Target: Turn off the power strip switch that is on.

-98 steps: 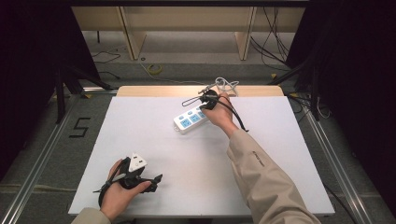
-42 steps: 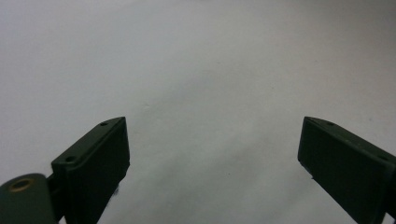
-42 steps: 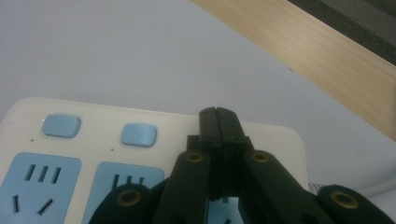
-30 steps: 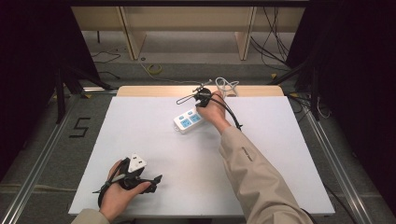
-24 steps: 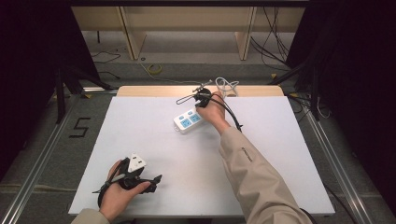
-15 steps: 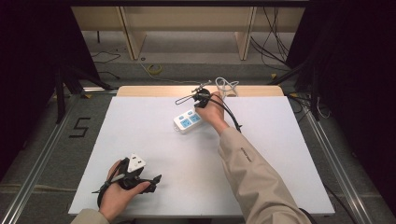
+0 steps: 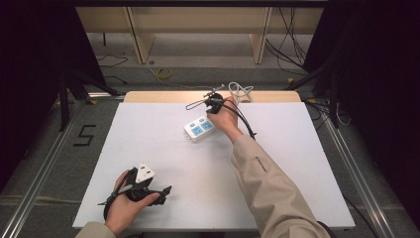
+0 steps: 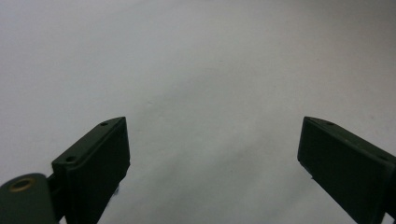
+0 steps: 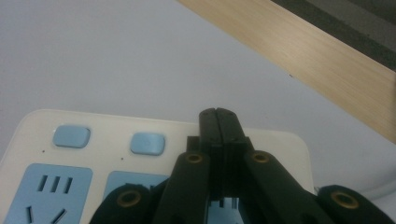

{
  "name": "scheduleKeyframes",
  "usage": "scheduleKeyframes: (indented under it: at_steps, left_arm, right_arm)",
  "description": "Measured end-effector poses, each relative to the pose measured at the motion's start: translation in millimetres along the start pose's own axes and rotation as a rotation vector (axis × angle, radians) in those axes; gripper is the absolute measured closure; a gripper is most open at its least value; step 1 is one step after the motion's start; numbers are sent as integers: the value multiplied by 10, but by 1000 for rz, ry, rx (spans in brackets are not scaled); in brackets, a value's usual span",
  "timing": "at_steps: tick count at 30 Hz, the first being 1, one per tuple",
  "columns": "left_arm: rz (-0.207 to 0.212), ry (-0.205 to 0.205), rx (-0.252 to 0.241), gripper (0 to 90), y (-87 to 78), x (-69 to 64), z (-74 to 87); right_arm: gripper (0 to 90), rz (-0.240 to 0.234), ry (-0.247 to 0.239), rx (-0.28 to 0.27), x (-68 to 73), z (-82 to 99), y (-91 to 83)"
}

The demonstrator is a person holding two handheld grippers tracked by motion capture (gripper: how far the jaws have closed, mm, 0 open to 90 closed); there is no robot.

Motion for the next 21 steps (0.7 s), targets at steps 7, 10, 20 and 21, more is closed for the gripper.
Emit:
scheduleKeyframes:
  at_steps: [7,10,20,21]
  left_arm:
    - [2,-3,-2,88,9,-11,-8]
    - [1,-3,-2,88,15,-16,-10]
    - [0,3,0,90,22,-22,-21]
    - [0,4,0,90,25,-21,-22]
  right_arm:
    - [900,7,8,-6,-71,58,-85]
    - [900,7,8,-6,-91,74,-127]
    - [900,-4,3,-7,-83,122,-255]
    - [900,-3,3,-8,-83,125,-264]
Point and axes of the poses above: each handheld gripper's, and its own axes: y roughly forward along the jaws, z roughly out of its underside, x roughly to its left, the point moved 8 cm from there along y, roughly forward along the jaws
